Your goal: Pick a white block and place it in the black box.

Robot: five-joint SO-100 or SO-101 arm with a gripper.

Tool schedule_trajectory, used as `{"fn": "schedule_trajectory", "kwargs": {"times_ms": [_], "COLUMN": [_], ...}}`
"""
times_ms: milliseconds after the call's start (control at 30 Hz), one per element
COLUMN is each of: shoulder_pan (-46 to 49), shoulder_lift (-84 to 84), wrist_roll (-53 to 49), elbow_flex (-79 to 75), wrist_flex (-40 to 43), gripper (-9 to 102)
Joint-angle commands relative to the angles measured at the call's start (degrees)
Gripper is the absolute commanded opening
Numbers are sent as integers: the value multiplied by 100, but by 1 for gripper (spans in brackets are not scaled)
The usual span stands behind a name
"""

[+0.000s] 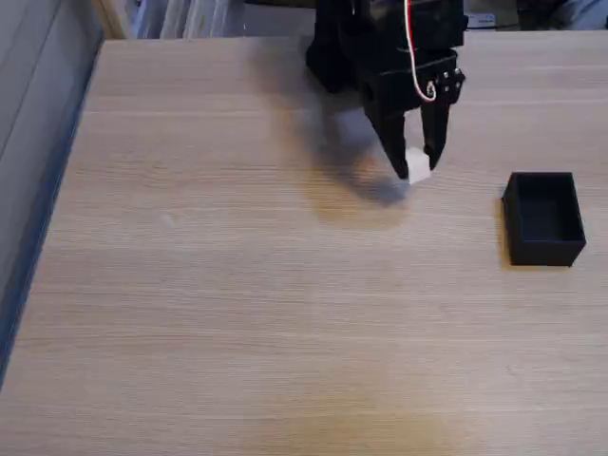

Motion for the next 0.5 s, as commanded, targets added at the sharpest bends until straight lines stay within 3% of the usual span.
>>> {"fn": "schedule_trajectory", "kwargs": {"times_ms": [0, 467], "shoulder_pan": [-431, -1767], "shoulder_lift": [97, -1389], "wrist_roll": [53, 1028], "elbow_flex": [-246, -1934], "wrist_flex": [-167, -26], "gripper": [0, 0]}}
